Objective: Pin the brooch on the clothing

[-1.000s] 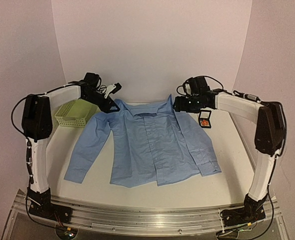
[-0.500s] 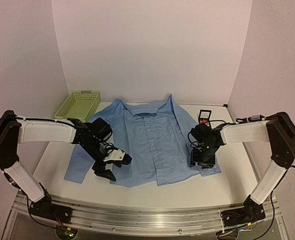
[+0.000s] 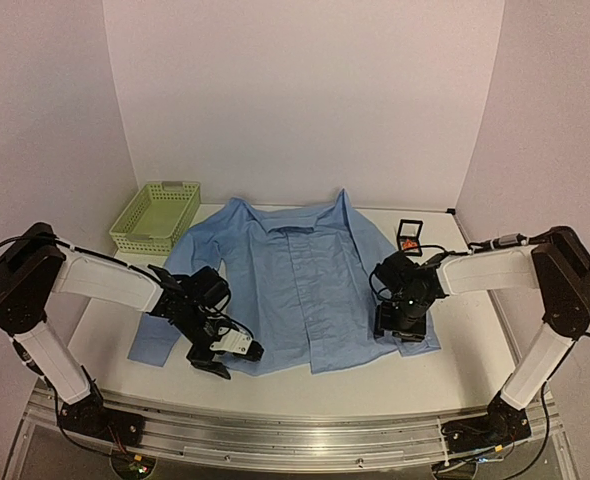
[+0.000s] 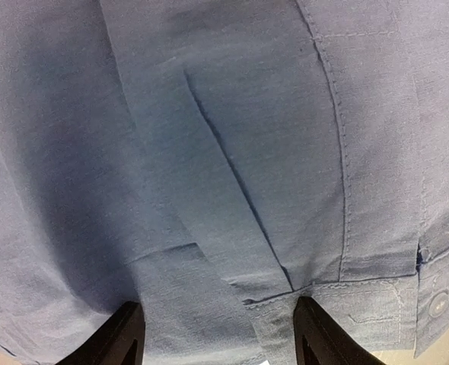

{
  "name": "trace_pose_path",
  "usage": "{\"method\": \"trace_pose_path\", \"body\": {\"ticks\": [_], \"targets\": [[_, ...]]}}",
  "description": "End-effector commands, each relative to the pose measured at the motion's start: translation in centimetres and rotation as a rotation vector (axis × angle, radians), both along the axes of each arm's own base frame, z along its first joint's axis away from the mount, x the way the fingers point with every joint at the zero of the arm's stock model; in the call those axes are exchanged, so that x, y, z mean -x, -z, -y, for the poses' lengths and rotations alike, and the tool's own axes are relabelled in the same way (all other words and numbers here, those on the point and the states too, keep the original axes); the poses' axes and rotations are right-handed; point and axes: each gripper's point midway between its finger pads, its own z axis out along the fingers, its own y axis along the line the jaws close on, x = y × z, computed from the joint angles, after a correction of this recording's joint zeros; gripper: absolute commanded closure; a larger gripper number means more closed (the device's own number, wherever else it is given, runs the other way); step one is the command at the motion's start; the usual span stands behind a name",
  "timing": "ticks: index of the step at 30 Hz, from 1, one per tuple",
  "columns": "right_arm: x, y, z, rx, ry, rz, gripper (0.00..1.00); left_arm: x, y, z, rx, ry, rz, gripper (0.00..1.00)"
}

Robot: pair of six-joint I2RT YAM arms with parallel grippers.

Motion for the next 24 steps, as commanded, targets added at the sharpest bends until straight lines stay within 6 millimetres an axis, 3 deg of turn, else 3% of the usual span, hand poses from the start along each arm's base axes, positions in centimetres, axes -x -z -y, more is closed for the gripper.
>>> {"method": "trace_pose_path", "body": {"ticks": [1,3,6,9,11,14,19,22,24], "targets": [[2.2,2.6,1.4,0.116,-0.031,-0.102,0.32,-2.3,1.2,0.1,-0.014,-0.024,0.122,0.52],[2.8,3.6,2.3,0.158,-0.04,-0.12,0.39,-3.1,1.1,-0.1,-0.02,-0.038,0.168,0.61],[3.1,4.0,2.7,0.173,-0.05,-0.128,0.63,-4.1,0.9,-0.1,-0.018,-0.062,0.226,0.77],[2.3,3.0,1.7,0.134,-0.059,-0.099,0.87,-4.7,0.2,0.0,-0.013,-0.095,0.243,0.99],[1.3,1.4,0.6,0.094,-0.073,-0.066,0.99,-5.2,-1.4,0.5,0.002,-0.13,0.234,1.0],[-0.8,-2.3,-1.2,0.041,-0.102,0.005,1.0,-6.3,-5.5,1.5,0.052,-0.19,0.191,1.0],[-3.6,-10.7,-3.4,-0.048,-0.154,0.15,1.0,-8.2,-14.1,2.3,0.144,-0.246,0.142,1.0],[-4.2,-15.1,-3.5,-0.089,-0.161,0.224,1.0,-7.7,-17.4,2.3,0.167,-0.244,0.097,1.0],[-4.0,-16.3,-3.4,-0.099,-0.166,0.239,1.0,-7.1,-18.5,2.2,0.172,-0.239,0.079,1.0]]}}
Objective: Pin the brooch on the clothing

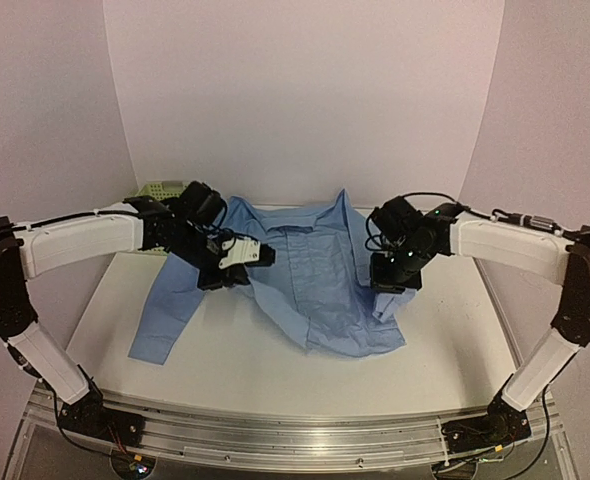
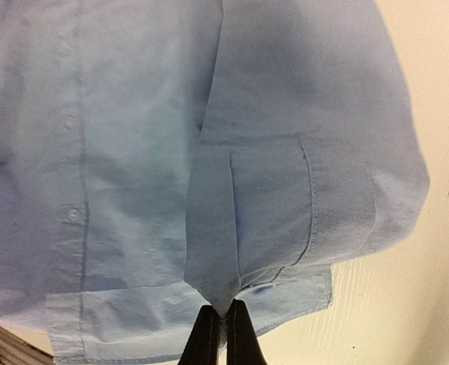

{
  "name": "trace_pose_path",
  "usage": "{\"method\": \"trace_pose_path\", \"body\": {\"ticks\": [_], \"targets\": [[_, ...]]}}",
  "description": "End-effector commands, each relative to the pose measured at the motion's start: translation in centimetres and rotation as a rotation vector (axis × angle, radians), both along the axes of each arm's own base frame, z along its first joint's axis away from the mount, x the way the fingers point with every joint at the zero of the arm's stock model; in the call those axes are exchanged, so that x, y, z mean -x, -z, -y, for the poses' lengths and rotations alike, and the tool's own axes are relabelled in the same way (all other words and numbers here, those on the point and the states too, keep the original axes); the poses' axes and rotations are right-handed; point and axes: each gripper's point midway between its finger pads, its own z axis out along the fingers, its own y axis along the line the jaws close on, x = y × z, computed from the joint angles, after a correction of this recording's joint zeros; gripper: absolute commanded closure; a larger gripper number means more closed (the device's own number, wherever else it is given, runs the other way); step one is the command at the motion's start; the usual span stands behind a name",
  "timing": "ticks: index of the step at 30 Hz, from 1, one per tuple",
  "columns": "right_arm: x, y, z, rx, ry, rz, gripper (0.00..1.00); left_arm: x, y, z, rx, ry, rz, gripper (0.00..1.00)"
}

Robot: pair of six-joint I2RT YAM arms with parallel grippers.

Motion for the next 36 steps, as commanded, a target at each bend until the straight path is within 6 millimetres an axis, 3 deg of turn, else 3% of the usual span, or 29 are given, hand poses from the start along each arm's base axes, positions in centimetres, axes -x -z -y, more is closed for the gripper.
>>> {"method": "trace_pose_path", "body": {"ticks": [1,5,9,12,16,20,22,23,25,29,30,32,36], "targets": [[1.1,-5.0,0.7,-0.038,-0.038,0.046,1.0,3.2,-4.0,-1.0,0.03,0.019,-0.113,1.0],[2.7,-3.0,2.1,-0.004,-0.035,0.008,1.0,4.0,-4.9,-0.6,0.082,0.021,-0.145,1.0],[3.6,-2.6,3.5,0.025,-0.018,0.018,1.0,5.5,-5.3,-1.1,0.071,0.025,-0.222,1.0],[4.2,-0.6,5.2,0.112,-0.03,0.006,1.0,7.2,-2.0,-2.7,0.018,0.021,-0.276,1.0],[2.8,2.5,7.5,0.305,-0.057,-0.017,1.0,8.1,1.6,-3.8,-0.024,0.011,-0.308,1.0],[1.6,5.3,11.2,0.485,-0.044,-0.079,1.0,8.2,2.9,-4.0,-0.038,-0.01,-0.332,1.0],[2.2,6.6,11.4,0.495,-0.054,-0.128,1.0,8.3,3.2,-4.0,-0.034,-0.015,-0.335,1.0],[2.6,6.9,11.3,0.487,-0.055,-0.153,0.92,8.4,3.3,-4.1,-0.035,-0.018,-0.339,1.0],[3.3,6.8,10.8,0.467,-0.054,-0.185,0.66,8.7,3.8,-4.4,-0.041,-0.021,-0.348,1.0],[4.9,4.3,8.5,0.398,-0.032,-0.182,0.18,9.3,4.8,-5.0,-0.068,-0.022,-0.362,1.0],[5.5,3.9,7.5,0.36,-0.026,-0.177,0.1,9.3,5.1,-5.2,-0.076,-0.024,-0.364,1.0],[7.1,3.6,5.9,0.274,-0.006,-0.187,0.05,9.3,5.6,-5.3,-0.09,-0.027,-0.371,1.0],[9.7,5.8,3.0,0.056,0.063,-0.214,0.08,9.4,5.7,-5.2,-0.09,-0.026,-0.381,1.0]]}}
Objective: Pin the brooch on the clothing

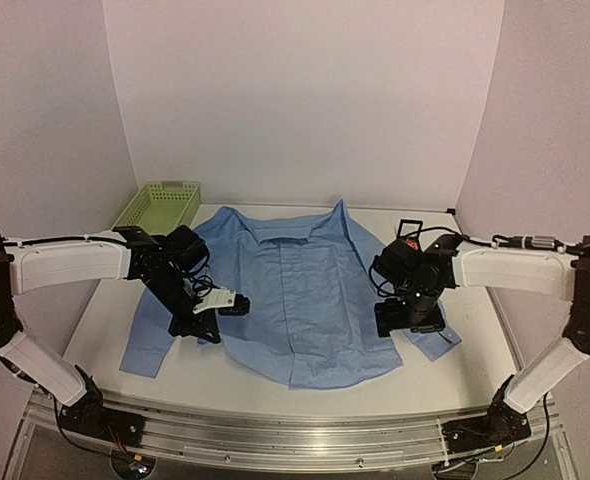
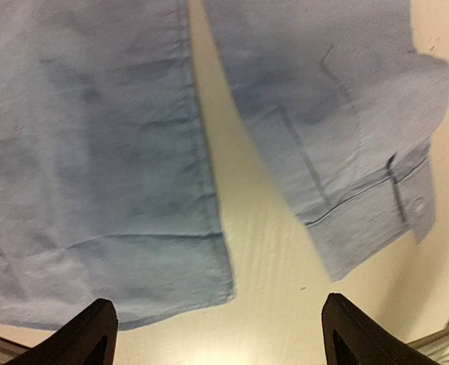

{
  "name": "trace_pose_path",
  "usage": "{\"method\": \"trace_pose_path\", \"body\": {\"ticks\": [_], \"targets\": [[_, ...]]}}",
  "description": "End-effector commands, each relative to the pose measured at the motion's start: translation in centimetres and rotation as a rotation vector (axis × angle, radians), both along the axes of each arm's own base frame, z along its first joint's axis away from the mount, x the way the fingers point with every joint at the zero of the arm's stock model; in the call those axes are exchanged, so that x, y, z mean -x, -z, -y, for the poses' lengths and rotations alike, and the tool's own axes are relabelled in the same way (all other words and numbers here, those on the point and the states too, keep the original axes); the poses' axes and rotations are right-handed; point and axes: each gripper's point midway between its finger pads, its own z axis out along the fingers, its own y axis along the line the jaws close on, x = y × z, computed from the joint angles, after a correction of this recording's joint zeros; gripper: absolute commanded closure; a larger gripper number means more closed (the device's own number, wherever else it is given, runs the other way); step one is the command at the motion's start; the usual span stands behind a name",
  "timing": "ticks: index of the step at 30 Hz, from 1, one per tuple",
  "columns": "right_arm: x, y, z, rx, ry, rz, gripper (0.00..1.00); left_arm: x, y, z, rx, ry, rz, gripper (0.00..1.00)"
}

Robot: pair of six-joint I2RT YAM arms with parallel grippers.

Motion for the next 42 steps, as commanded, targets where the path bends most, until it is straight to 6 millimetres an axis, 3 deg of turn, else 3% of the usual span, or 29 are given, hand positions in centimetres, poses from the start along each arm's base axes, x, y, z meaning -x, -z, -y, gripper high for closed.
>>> {"method": "trace_pose_path", "body": {"ticks": [1,11,14,17,19,20,25,27,29,33,40,42], "targets": [[3.1,1.3,-2.9,-0.248,0.147,-0.044,0.1,0.0,-0.4,0.3,0.022,0.003,0.009,1.0],[3.6,6.1,-3.6,-0.274,0.137,-0.086,0.24,0.2,-0.2,0.1,0.017,0.003,0.012,1.0],[3.9,7.1,-3.2,-0.25,0.129,-0.105,0.42,0.3,-0.1,-0.1,0.014,-0.001,0.004,1.0],[4.6,7.9,-2.3,-0.222,0.127,-0.116,0.67,0.8,-0.1,-0.2,0.014,0.015,-0.01,1.0],[4.9,7.8,-2.2,-0.227,0.122,-0.117,0.93,1.3,-0.3,-0.4,0.013,0.031,-0.029,1.0],[4.7,7.2,-2.4,-0.242,0.119,-0.109,1.0,1.5,-0.5,-0.4,0.013,0.036,-0.037,1.0],[4.0,1.6,-3.1,-0.289,0.09,-0.064,1.0,1.9,-2.5,-1.1,0.006,0.053,-0.087,1.0],[4.3,-0.7,-2.8,-0.297,0.082,-0.054,1.0,2.5,-3.0,-1.7,-0.005,0.067,-0.11,1.0],[5.5,-1.7,-2.0,-0.293,0.09,-0.079,1.0,3.5,-2.8,-2.4,-0.019,0.078,-0.134,1.0],[8.5,-0.7,-1.1,-0.338,0.157,-0.163,1.0,4.3,-1.2,-2.9,-0.032,0.057,-0.161,1.0],[12.0,1.1,-2.1,-0.381,0.175,-0.256,1.0,5.2,1.0,-2.6,-0.06,0.055,-0.171,1.0],[12.9,1.7,-1.6,-0.373,0.188,-0.284,1.0,5.9,1.6,-3.0,-0.072,0.066,-0.19,0.91]]}}
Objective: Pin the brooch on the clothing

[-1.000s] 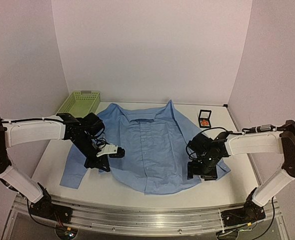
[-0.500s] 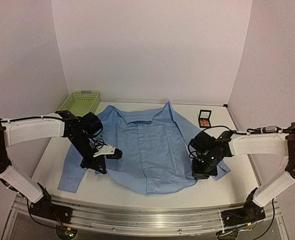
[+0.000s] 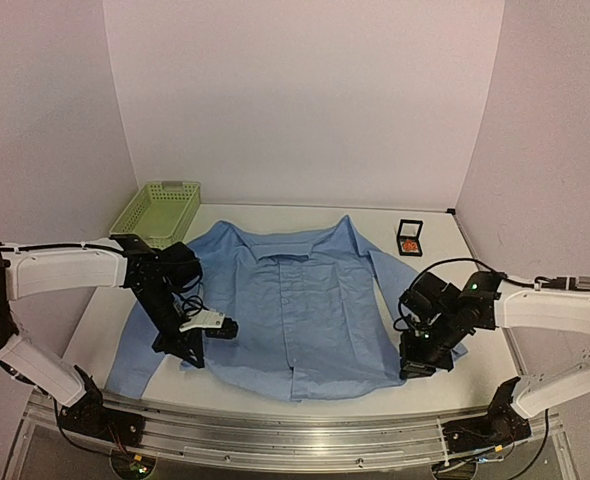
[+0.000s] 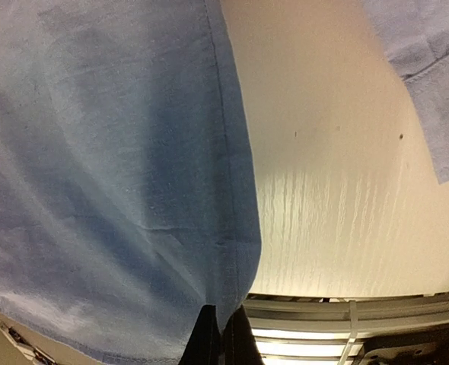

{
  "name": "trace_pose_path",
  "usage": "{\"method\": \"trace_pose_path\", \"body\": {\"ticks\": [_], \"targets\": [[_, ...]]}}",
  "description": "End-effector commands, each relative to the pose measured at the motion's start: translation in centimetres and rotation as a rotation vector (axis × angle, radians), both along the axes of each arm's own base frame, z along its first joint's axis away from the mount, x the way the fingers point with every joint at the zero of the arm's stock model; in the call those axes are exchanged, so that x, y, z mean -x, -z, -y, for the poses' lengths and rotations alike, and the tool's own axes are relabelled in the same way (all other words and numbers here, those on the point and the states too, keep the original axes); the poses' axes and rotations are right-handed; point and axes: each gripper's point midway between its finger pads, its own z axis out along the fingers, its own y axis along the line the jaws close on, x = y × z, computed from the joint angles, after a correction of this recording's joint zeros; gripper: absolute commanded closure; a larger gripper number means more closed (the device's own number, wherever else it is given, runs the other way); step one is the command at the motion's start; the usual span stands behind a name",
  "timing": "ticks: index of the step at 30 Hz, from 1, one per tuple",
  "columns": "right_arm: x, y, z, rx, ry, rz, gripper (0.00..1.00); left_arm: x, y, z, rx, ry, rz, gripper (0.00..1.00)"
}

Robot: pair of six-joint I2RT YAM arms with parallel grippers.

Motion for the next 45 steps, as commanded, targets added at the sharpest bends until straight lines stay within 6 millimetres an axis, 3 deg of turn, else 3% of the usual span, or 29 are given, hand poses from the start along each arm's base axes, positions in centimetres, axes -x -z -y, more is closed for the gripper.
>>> {"method": "trace_pose_path", "body": {"ticks": [1,2,3,5,6,8,10,11,14,19,22,26,31,36,42,45], "targets": [[2.6,0.7,0.5,-0.007,0.037,-0.101,0.99,1.3,0.8,-0.5,-0.011,0.017,-0.031,0.8],[2.6,0.5,0.5,-0.01,0.04,-0.101,0.92,1.7,0.9,-0.9,-0.02,0.034,-0.04,0.63],[2.6,0.2,0.5,-0.009,0.041,-0.098,0.79,2.1,0.9,-1.3,-0.03,0.055,-0.05,0.42],[1.9,-1.1,0.3,0.002,0.025,-0.073,0.58,2.0,0.3,-1.6,-0.037,0.098,-0.027,0.23],[1.2,-2.1,-0.1,0.006,0.011,-0.05,0.47,1.6,-0.2,-1.6,-0.037,0.116,-0.004,0.19],[-1.0,-4.2,-1.3,0.037,-0.055,0.01,0.37,-0.7,-2.1,-0.6,0.001,0.11,0.063,0.17],[-4.9,-7.8,-3.7,0.041,-0.117,0.133,0.29,-4.1,-4.1,1.1,0.06,0.054,0.116,0.18],[-6.8,-8.3,-4.4,0.081,-0.152,0.187,0.27,-6.3,-5.0,2.4,0.09,0.006,0.15,0.19],[-13.9,-11.8,-8.2,0.101,-0.222,0.355,0.28,-14.2,-5.8,4.7,0.118,-0.19,0.28,0.35],[-24.7,-12.1,-10.8,0.088,-0.219,0.449,0.43,-24.6,-6.5,6.4,0.145,-0.218,0.565,0.38],[-29.7,-10.5,-11.5,0.052,-0.185,0.471,0.49,-27.9,-7.7,8.6,0.213,-0.087,0.732,0.31],[-33.6,-7.8,-13.7,-0.044,-0.16,0.513,0.58,-30.3,-7.1,11.6,0.308,0.08,0.865,0.2],[-35.6,-3.7,-15.2,-0.131,-0.107,0.49,0.65,-33.9,-6.0,14.9,0.365,-0.007,0.854,0.14],[-33.9,0.7,-15.0,-0.162,-0.072,0.412,0.7,-35.2,-1.8,18.1,0.317,-0.063,0.812,0.15],[-32.8,2.2,-14.2,-0.178,-0.023,0.403,0.71,-36.9,1.1,17.6,0.248,-0.064,0.84,0.15],[-32.2,2.9,-13.8,-0.172,-0.026,0.4,0.7,-38.7,0.2,17.6,0.253,-0.115,0.939,0.18]]}}
